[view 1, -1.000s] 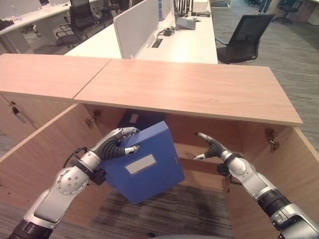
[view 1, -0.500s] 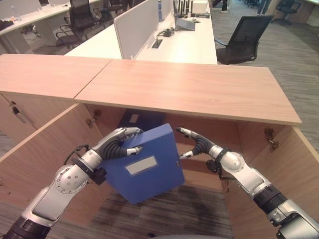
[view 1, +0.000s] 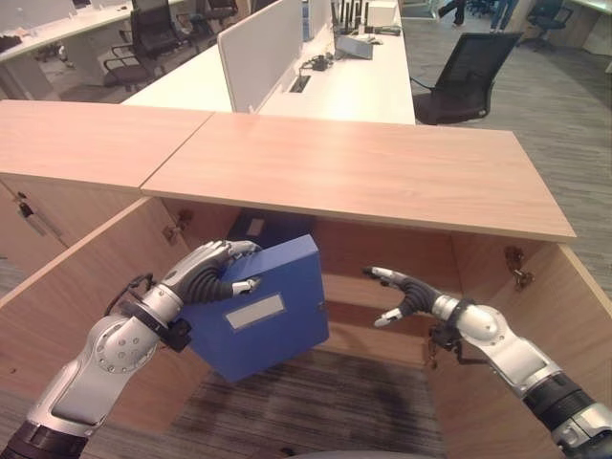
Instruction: Put the empty folder in the office cabinet
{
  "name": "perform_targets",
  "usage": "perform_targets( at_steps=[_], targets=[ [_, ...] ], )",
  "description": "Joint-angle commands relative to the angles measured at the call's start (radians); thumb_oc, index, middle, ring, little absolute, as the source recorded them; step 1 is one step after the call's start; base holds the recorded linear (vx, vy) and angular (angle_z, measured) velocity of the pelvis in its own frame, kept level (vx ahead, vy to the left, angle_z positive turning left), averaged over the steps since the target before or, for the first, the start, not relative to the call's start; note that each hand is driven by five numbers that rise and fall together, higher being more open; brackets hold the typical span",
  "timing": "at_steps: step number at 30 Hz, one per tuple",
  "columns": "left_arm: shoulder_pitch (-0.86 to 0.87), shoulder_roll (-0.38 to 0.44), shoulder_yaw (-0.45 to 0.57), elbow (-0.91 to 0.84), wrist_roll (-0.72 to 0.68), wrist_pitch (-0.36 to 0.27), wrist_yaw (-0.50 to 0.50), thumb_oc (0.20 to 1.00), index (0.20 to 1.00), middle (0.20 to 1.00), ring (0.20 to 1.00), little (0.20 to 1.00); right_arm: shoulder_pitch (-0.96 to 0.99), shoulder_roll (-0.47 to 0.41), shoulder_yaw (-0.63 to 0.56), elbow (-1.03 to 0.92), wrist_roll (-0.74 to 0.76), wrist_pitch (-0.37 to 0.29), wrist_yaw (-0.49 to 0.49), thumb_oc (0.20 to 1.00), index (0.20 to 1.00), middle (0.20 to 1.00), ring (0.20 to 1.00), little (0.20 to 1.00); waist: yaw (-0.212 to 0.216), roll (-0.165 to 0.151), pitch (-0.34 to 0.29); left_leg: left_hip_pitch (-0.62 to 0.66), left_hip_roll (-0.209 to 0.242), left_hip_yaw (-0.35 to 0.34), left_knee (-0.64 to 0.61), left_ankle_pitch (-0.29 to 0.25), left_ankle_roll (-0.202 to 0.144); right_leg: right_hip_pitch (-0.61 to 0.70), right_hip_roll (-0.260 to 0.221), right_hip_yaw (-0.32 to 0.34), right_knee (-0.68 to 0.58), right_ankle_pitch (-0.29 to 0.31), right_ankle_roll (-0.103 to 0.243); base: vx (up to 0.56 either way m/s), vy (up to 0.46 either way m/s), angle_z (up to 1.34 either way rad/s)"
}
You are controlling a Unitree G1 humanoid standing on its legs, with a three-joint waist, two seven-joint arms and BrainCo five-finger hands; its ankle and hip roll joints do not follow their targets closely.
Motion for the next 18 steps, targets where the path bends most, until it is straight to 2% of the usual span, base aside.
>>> perform_targets(
  at_steps=[1, 6, 18],
  targets=[
    [-0.007, 0.004, 0.068, -0.037, -0.024, -0.060, 0.023, 0.200, 0.200, 0.200, 0.200, 0.200, -0.042, 0.007, 0.007, -0.022, 0.009, -0.030, -0.003, 1.000, 1.000, 1.000, 1.000, 1.000, -0.006, -0.065, -0.045, 0.025, -0.060, -0.010, 0.001, -0.103, 0.026, -0.046, -0.004, 0.023, -0.009, 0.042, 0.068, 0.00, 0.000, 0.00],
    [-0.038, -0.026, 0.035, -0.066, -0.085, -0.062, 0.006, 0.200, 0.200, 0.200, 0.200, 0.200, -0.070, 0.056, 0.039, 0.000, 0.005, -0.033, -0.013, 1.000, 1.000, 1.000, 1.000, 1.000, -0.006, -0.066, -0.044, 0.023, -0.058, -0.009, 0.001, -0.103, 0.027, -0.046, -0.003, 0.024, -0.009, 0.041, 0.066, 0.00, 0.000, 0.00],
    [-0.096, -0.046, -0.024, -0.084, -0.104, -0.066, 0.016, 0.200, 0.200, 0.200, 0.200, 0.200, -0.130, 0.131, 0.094, 0.006, 0.023, -0.035, -0.027, 1.000, 1.000, 1.000, 1.000, 1.000, -0.004, -0.065, -0.042, 0.025, -0.058, -0.013, 0.001, -0.103, 0.027, -0.044, -0.002, 0.025, -0.009, 0.039, 0.064, 0.00, 0.000, 0.00]
  ],
)
